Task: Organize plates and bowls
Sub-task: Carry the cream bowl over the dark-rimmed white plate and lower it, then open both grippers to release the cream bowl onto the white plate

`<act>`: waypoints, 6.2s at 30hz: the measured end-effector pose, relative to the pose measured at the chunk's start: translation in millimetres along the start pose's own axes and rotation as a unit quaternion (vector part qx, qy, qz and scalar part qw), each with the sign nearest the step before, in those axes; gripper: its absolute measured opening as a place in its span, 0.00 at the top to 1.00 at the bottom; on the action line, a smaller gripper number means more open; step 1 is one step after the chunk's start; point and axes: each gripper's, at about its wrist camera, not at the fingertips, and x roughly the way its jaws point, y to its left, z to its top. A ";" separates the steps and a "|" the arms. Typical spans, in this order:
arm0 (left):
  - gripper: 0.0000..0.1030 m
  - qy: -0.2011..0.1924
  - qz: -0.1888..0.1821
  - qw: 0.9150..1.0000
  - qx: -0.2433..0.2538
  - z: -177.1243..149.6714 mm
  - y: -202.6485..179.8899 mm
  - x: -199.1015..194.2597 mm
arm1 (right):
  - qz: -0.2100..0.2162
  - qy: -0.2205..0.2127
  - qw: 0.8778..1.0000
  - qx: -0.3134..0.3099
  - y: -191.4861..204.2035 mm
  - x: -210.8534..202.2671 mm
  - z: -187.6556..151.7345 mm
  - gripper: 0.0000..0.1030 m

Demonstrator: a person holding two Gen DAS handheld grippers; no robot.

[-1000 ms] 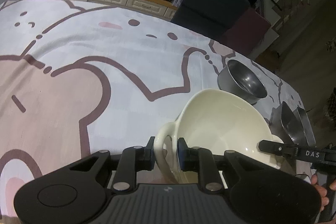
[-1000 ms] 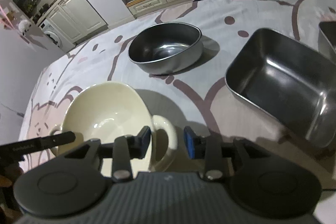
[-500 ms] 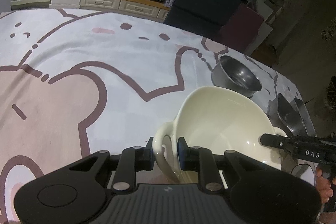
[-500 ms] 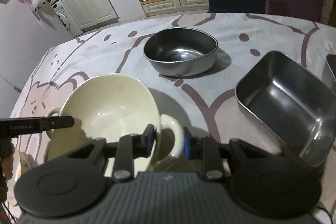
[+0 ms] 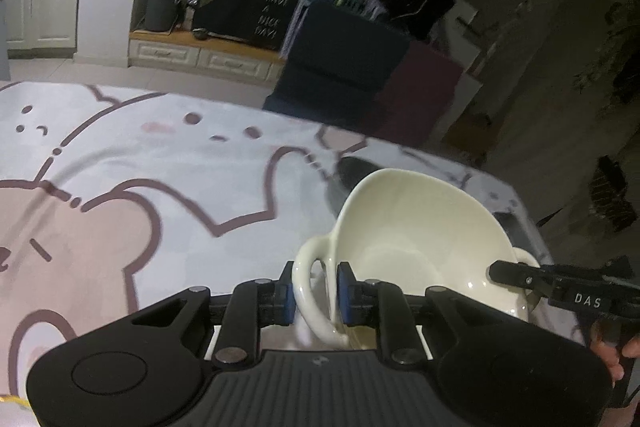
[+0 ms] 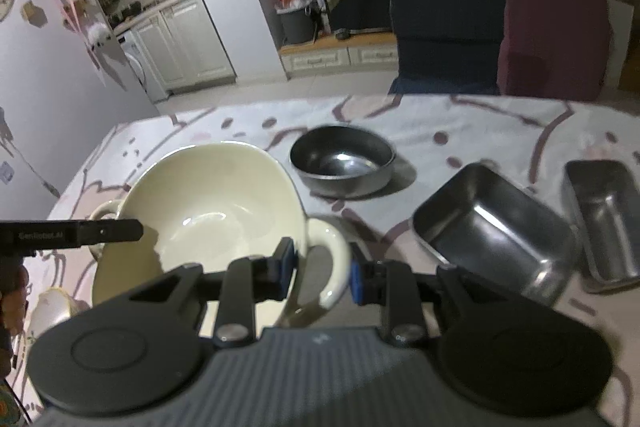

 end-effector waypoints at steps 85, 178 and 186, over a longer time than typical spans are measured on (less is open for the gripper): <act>0.65 0.118 -0.044 0.991 0.039 -127.6 -119.8 87.0 | -0.169 0.081 0.982 0.014 -86.7 -96.8 -97.2 0.70; 0.03 0.128 -0.027 0.984 0.117 -119.9 -147.5 61.6 | -0.096 0.111 0.984 0.100 -127.8 -76.2 -108.3 0.13; 0.00 0.084 -0.028 0.989 0.122 -97.8 -147.1 17.2 | -0.109 0.066 0.989 0.073 -111.3 -108.2 -102.1 0.00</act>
